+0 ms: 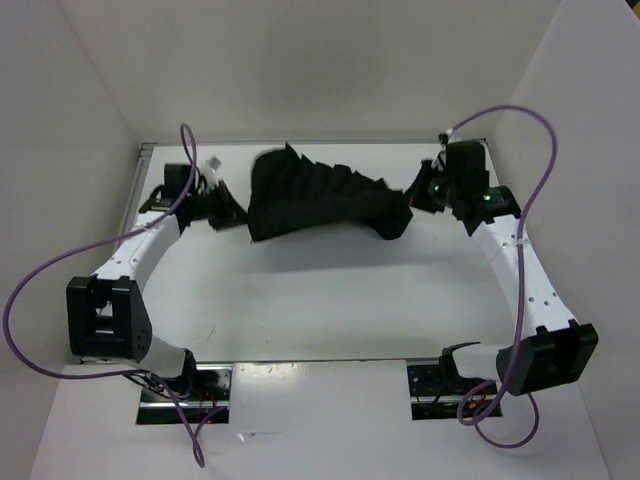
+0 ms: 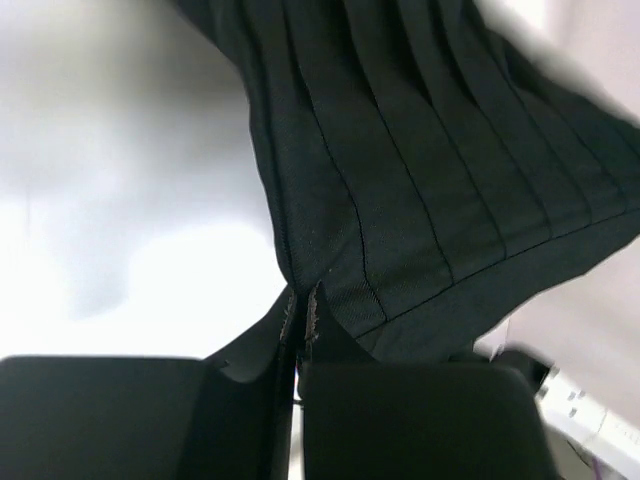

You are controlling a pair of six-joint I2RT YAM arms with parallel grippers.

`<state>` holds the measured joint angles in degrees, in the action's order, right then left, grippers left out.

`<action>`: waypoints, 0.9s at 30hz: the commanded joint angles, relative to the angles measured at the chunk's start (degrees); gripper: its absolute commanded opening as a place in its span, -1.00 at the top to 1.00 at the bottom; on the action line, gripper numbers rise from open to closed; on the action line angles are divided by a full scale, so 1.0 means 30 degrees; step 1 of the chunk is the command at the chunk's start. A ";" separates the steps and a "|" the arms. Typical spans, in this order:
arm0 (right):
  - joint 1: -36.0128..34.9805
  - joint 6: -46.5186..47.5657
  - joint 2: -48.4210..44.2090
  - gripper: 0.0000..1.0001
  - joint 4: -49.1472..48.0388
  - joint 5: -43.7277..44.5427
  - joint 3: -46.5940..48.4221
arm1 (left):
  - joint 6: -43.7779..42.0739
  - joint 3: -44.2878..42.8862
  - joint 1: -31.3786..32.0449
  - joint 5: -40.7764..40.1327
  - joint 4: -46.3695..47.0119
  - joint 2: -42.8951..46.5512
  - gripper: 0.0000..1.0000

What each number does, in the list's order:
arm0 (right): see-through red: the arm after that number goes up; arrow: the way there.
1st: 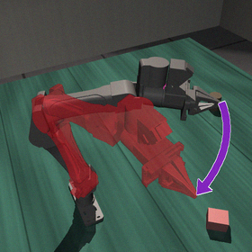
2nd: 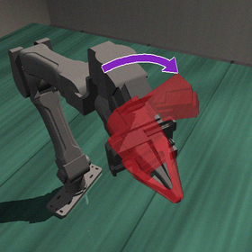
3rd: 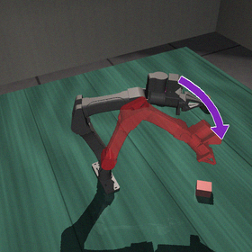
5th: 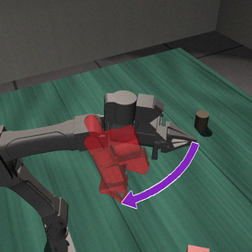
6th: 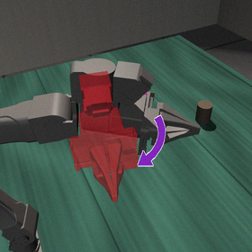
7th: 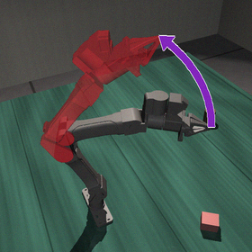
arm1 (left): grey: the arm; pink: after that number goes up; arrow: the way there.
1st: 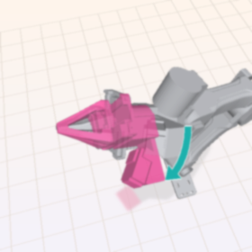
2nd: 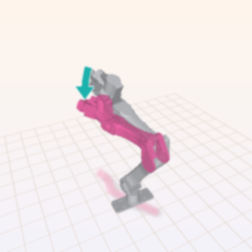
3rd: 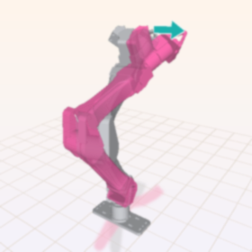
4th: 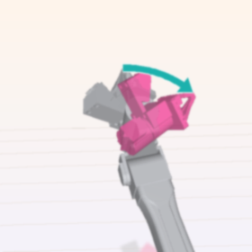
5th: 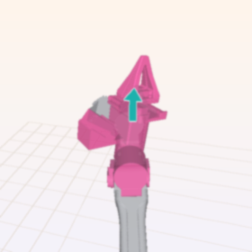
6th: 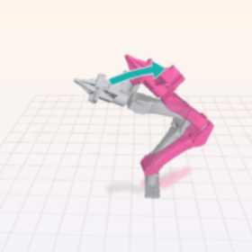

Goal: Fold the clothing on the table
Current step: Flatten the skirt out

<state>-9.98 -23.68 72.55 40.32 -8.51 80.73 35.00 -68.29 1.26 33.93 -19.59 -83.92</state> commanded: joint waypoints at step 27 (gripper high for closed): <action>0.0392 -0.0137 -0.2250 1.00 0.0188 -0.2089 -0.0841 | -0.0151 -0.1475 0.0665 0.0320 -0.2492 0.3346 0.97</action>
<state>-11.03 -27.57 60.73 50.02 -19.25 75.26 38.04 -64.31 3.25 36.93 -32.03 -66.65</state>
